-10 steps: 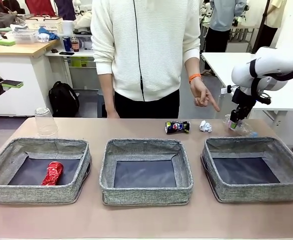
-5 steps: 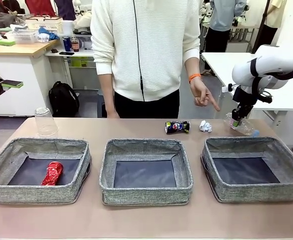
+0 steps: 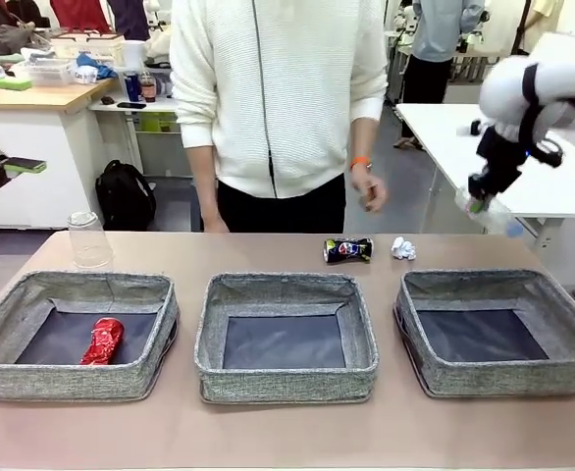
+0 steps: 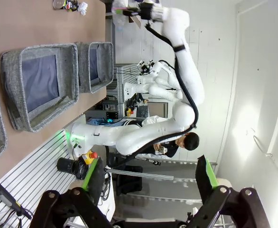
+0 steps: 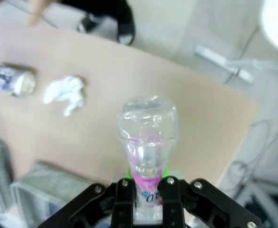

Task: Sort the waste into the appropriate baskets.
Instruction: Pick up the waste item pointed out by the person.

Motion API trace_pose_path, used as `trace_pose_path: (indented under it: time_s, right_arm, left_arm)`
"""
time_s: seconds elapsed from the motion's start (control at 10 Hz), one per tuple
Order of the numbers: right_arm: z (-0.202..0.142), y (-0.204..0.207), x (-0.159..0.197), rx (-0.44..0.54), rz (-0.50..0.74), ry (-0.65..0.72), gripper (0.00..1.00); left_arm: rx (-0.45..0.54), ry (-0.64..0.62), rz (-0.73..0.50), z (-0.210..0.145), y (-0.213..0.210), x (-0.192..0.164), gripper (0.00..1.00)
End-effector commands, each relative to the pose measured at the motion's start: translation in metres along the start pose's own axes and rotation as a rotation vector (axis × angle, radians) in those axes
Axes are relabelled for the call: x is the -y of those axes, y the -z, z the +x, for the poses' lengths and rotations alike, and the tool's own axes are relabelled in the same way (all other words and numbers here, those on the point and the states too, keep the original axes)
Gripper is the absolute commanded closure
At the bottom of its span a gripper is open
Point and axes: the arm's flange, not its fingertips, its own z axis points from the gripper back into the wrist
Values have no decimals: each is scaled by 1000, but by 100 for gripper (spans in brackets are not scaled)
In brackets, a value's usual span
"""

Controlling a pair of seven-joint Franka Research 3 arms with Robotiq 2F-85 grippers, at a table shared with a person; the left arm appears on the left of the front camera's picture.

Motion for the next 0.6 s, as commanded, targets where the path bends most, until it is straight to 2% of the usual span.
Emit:
trace_pose_path:
  time_s: [0.0, 0.2, 0.3, 0.4, 0.5]
  right_arm:
    - [-51, -48, -63, 29, 47, 267, 87]
    - [-108, -68, -110, 30, 222, 258, 87]
    - [-120, -54, -113, 99, 217, 244, 87]
    - [-71, -84, -89, -6, 132, 257, 87]
    - [-71, -84, -89, -6, 132, 257, 87]
  left_arm:
    - [-13, 21, 2, -2, -2, -2, 0]
    - [-13, 21, 2, -2, -2, -2, 0]
    - [-13, 21, 2, -2, -2, -2, 0]
    - [-13, 21, 2, -2, -2, -2, 0]
    - [-13, 21, 2, -2, -2, -2, 0]
